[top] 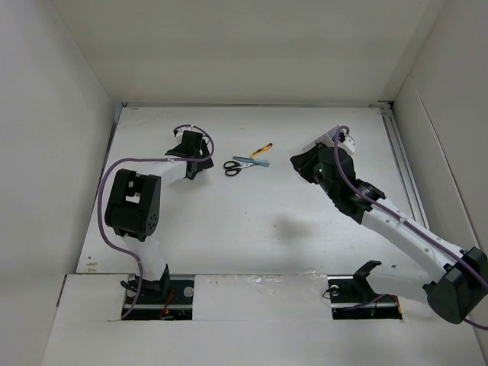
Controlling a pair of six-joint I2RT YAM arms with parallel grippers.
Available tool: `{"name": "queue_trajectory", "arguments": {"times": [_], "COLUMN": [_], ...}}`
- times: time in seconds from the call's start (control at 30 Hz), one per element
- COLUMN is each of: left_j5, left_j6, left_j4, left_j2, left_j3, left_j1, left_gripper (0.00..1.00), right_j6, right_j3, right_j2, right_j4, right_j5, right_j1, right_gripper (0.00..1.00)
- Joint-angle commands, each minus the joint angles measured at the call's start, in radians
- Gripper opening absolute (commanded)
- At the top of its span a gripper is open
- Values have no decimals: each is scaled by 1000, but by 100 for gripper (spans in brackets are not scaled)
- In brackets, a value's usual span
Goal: Sort the stationery into containers
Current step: Pick up the pen from the center of the board.
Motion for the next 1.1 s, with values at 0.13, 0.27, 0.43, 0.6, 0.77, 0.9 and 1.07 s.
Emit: {"name": "queue_trajectory", "arguments": {"times": [0.13, 0.27, 0.43, 0.6, 0.77, 0.9, 1.07], "left_j5": [-38, -50, -39, -18, 102, 117, 321], "left_j6": [31, 31, 31, 31, 31, 31, 22], "left_j4": [-87, -87, -66, -25, 38, 58, 201], "left_j2": [81, 81, 47, 21, -86, -200, -295], "left_j3": [63, 63, 20, -3, -63, -72, -127], "left_j1": [-26, -36, -36, -36, -46, -165, -233], "left_gripper": [67, 54, 36, 23, 17, 17, 19], "right_j6": [-15, -15, -15, -15, -36, -45, -36], "right_j3": [8, 8, 8, 8, 31, 66, 66], "right_j2": [-13, -13, -3, 19, 79, 147, 168], "right_j4": [63, 63, 63, 63, 72, 81, 104], "right_j5": [-10, 0, 22, 11, -53, -157, -248], "right_j1": [20, 20, 20, 20, 20, 10, -11], "right_gripper": [33, 33, 37, 49, 65, 75, 79]}}
